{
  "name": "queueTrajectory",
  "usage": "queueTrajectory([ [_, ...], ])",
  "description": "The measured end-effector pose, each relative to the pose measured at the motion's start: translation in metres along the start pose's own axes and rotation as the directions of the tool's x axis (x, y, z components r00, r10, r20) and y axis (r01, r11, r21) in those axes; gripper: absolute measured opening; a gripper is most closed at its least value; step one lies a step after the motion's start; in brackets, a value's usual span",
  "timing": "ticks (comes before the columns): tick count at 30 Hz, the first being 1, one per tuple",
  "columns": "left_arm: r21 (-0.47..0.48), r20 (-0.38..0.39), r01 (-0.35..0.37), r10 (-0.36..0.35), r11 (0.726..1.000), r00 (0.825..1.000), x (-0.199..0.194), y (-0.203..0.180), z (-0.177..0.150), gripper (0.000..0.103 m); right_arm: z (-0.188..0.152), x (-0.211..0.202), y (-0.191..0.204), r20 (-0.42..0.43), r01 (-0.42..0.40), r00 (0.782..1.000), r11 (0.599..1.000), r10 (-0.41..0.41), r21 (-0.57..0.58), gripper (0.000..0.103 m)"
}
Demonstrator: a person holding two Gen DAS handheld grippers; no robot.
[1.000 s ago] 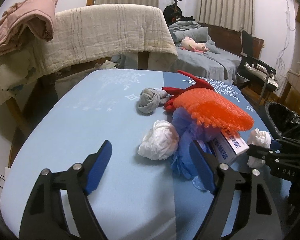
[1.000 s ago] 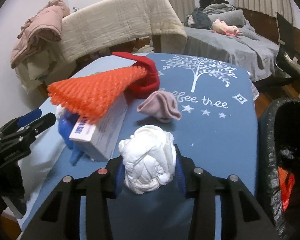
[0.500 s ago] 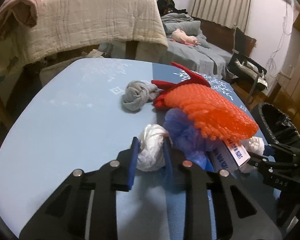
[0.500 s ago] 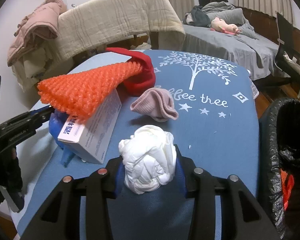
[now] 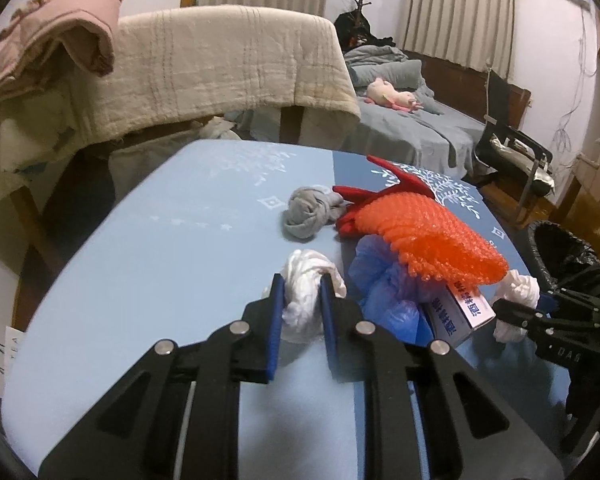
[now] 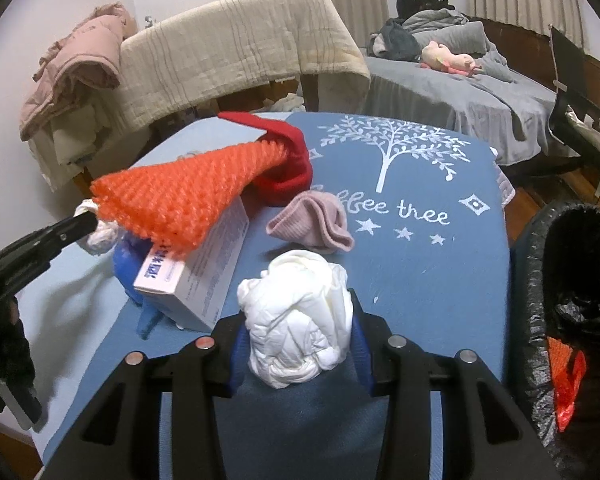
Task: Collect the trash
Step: 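Carry the tissue ball with the right gripper while the left carries white paper over the bin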
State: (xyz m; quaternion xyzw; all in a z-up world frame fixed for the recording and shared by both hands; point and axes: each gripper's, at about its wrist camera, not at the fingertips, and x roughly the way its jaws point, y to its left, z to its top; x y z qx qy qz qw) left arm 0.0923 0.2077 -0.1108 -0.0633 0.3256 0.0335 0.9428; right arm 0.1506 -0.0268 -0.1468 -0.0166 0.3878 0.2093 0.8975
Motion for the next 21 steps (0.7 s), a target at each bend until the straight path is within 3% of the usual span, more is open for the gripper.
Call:
queueTrajectory([
  [9, -0.002, 0.072, 0.011, -0.011, 1.000, 0.997, -0.032, -0.008, 0.017, 0.017, 0.009, -0.023, -0.005, 0.042, -0.006, 0.999, 1.000, 0.006, 0.009, 0.043],
  [21, 0.047, 0.114, 0.069, -0.074, 0.997, 0.991, -0.049, -0.053, 0.035, 0.017, 0.014, -0.064, -0.024, 0.105, 0.012, 0.994, 1.000, -0.015, 0.027, 0.043],
])
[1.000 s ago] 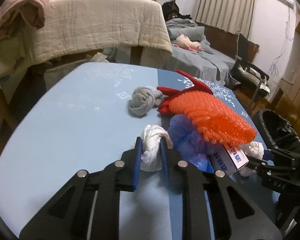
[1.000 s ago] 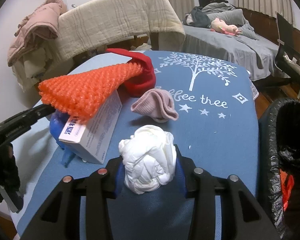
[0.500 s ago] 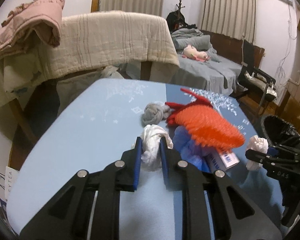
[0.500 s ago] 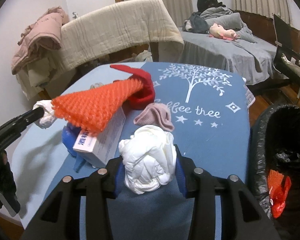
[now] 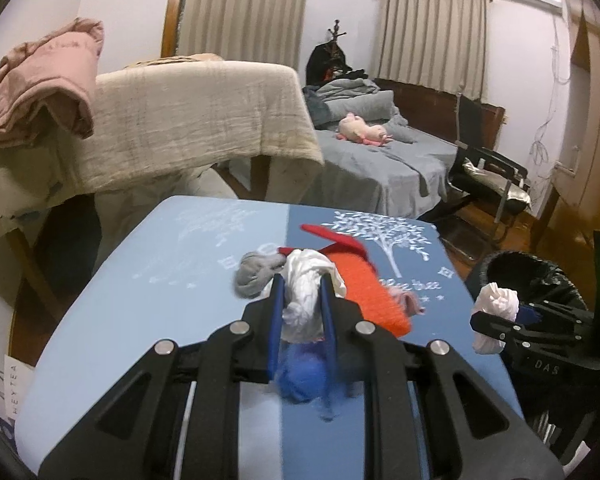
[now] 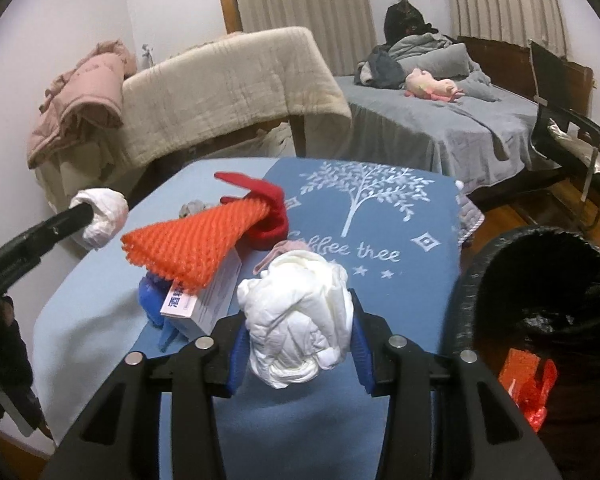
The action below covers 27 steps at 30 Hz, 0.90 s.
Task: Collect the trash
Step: 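Carry the tissue ball with the right gripper while the left carries white paper over the bin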
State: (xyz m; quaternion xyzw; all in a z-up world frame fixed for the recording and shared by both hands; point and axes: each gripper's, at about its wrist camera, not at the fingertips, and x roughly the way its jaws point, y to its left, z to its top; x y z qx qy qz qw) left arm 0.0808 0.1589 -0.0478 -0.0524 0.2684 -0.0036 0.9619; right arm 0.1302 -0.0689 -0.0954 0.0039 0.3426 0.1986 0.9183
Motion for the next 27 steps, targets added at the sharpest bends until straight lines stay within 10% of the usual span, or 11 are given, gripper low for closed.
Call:
queueTrajectory([
  [27, 0.098, -0.027, 0.237, -0.235, 0.967, 0.972, 0.028, -0.137, 0.009, 0.017, 0.004, -0.090, -0.106, 0.106, 0.202, 0.970, 0.969, -0.218, 0.139, 0.043],
])
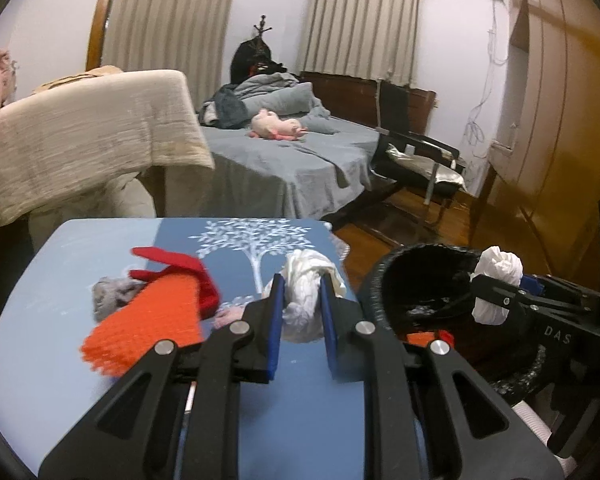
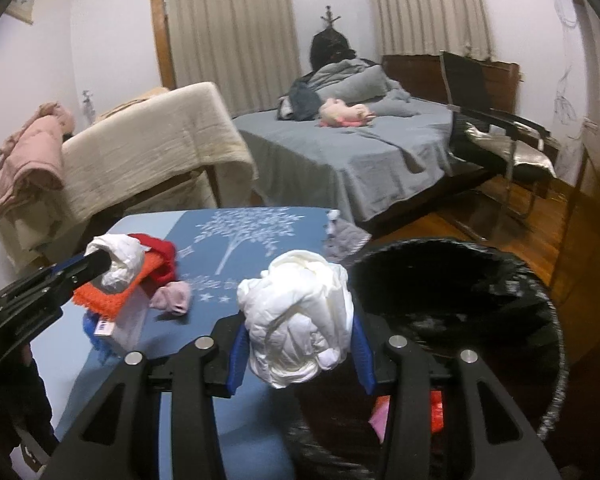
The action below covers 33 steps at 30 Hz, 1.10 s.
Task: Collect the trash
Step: 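Carry the tissue ball with the right gripper while the left carries white paper over the bin, then open both grippers over the bin to drop the white items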
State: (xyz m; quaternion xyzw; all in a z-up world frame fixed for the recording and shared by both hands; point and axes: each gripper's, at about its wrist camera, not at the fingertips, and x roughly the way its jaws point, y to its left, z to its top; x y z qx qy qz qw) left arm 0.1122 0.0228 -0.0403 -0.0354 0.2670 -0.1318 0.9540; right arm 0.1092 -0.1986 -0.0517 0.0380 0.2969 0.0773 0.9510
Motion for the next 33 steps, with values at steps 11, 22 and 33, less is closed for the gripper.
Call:
queueTrajectory([
  [11, 0.065, -0.024, 0.110, -0.108, 0.992, 0.994, 0.025, -0.060, 0.004, 0.017, -0.003, -0.019, -0.061, 0.021, 0.104, 0.994, 0.991, -0.106, 0.079, 0.044],
  [22, 0.114, -0.068, 0.203, -0.196, 0.973, 0.978, 0.063, -0.116, 0.001, 0.017, -0.011, -0.024, -0.112, 0.010, 0.181, 0.983, 0.976, -0.184, 0.124, 0.044],
  [33, 0.130, -0.107, 0.258, -0.245, 0.957, 0.964, 0.096, -0.155, -0.003, 0.017, -0.019, -0.021, -0.150, -0.006, 0.222, 0.975, 0.963, -0.224, 0.153, 0.045],
])
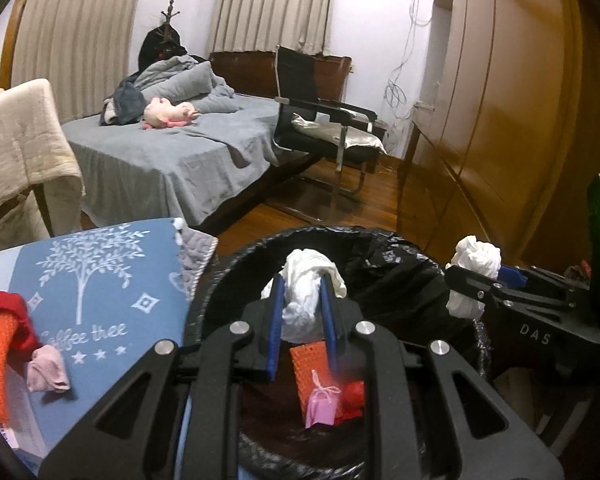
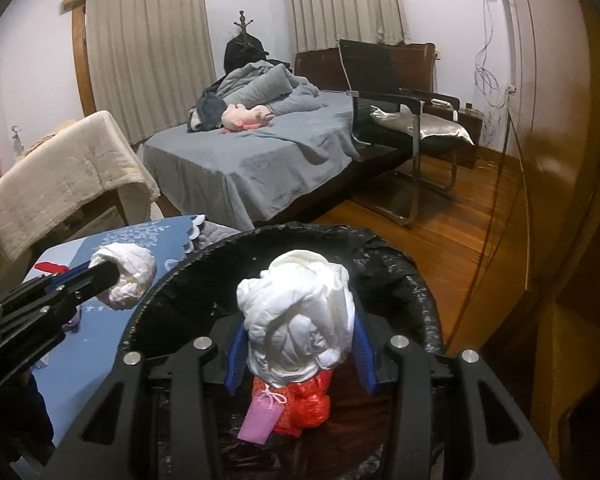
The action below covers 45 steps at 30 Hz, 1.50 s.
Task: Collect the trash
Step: 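Open both grippers over the bin to drop the white items, then move both open grippers back over the table items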
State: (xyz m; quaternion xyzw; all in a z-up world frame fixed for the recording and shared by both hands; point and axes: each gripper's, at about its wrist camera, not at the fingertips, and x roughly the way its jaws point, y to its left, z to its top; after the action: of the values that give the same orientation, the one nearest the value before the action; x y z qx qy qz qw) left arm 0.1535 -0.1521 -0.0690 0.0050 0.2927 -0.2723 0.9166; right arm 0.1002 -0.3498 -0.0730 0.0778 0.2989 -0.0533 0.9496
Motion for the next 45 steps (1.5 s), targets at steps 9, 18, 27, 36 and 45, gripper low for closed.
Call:
queueTrajectory([
  [9, 0.001, -0.042, 0.045, -0.045, 0.999, 0.998, 0.013, -0.002, -0.005, 0.052, 0.000, 0.003, -0.018, -0.003, 0.039, 0.999, 0.999, -0.039, 0.036, 0.064],
  [18, -0.015, 0.003, -0.065, 0.065, 0.998, 0.998, -0.013, 0.024, -0.010, 0.080, 0.001, -0.006, -0.005, 0.033, 0.036, 0.999, 0.999, -0.036, 0.018, 0.097],
  [27, -0.049, 0.051, -0.175, 0.177, 0.983, 0.983, -0.057, 0.059, -0.012, 0.088, 0.000, -0.003, 0.033, 0.017, -0.028, 0.999, 1.000, 0.028, -0.003, 0.097],
  [36, -0.095, 0.079, -0.282, 0.290, 0.955, 0.954, -0.101, 0.100, -0.022, 0.088, -0.001, 0.002, 0.088, 0.011, -0.111, 0.994, 0.992, 0.112, -0.067, 0.097],
  [45, -0.146, 0.097, -0.369, 0.384, 0.918, 0.918, -0.138, 0.139, -0.036, 0.088, -0.006, 0.007, 0.144, 0.001, -0.193, 0.981, 0.973, 0.195, -0.128, 0.097],
])
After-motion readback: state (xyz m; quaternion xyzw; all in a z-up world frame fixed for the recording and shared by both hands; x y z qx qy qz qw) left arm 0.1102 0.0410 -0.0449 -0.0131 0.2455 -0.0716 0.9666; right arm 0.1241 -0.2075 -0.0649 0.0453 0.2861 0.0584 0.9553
